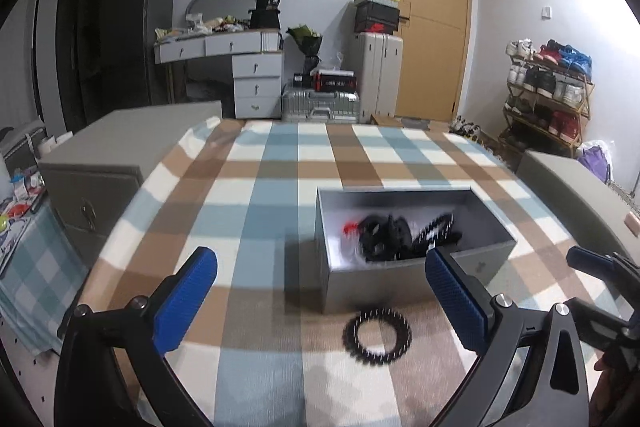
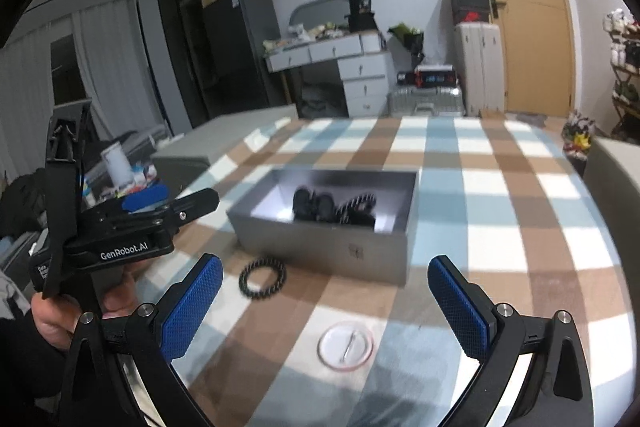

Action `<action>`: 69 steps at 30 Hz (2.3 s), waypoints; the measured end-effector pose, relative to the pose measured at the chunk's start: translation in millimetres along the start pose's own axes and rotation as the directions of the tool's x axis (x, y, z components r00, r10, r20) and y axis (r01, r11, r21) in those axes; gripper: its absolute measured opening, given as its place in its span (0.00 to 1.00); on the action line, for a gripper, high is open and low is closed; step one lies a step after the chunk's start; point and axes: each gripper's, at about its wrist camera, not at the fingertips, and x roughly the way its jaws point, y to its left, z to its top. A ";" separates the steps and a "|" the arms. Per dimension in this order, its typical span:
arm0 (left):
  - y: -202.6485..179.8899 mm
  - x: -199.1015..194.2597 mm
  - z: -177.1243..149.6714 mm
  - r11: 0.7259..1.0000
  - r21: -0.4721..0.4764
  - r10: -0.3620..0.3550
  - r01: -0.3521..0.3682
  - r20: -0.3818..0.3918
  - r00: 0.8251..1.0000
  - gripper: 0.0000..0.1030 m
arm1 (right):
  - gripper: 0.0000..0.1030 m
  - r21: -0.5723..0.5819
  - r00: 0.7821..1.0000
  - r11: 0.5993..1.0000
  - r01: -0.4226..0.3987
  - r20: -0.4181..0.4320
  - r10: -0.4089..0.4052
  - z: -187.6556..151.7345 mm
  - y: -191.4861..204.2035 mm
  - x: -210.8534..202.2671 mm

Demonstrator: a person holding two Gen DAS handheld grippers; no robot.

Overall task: Organize jewelry
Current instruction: 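Withdraw both grippers from the silver box, then lower the right gripper onto the white red-rimmed badge and close it, then grasp the black beaded bracelet with the left gripper while the right holds the badge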

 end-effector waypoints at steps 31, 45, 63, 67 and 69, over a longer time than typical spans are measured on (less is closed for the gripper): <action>18.7 -8.8 -32.7 1.000 -0.029 -0.015 0.012 -0.108 0.994 0.99 | 0.40 -0.157 0.949 0.979 0.128 -0.267 -0.166 -42.4 14.0 51.7; -6.3 21.2 -26.3 0.993 -0.014 -0.120 0.120 -0.224 0.967 0.99 | 0.40 0.069 0.985 0.997 0.023 -0.171 -0.011 -29.9 -19.4 17.4; -32.2 45.0 -30.3 0.991 0.018 -0.118 0.132 -0.346 0.931 0.98 | 0.40 0.105 0.992 0.993 -0.057 -0.103 0.068 -33.4 -35.1 5.0; -42.9 50.3 -29.9 0.989 0.078 -0.087 0.123 -0.356 0.931 0.97 | 0.40 0.115 0.993 0.992 -0.057 -0.101 0.069 -34.9 -36.6 2.5; -43.0 57.4 -32.3 0.991 0.085 -0.066 0.107 -0.390 0.919 0.87 | 0.40 0.118 0.993 0.992 -0.054 -0.097 0.066 -35.1 -36.1 0.3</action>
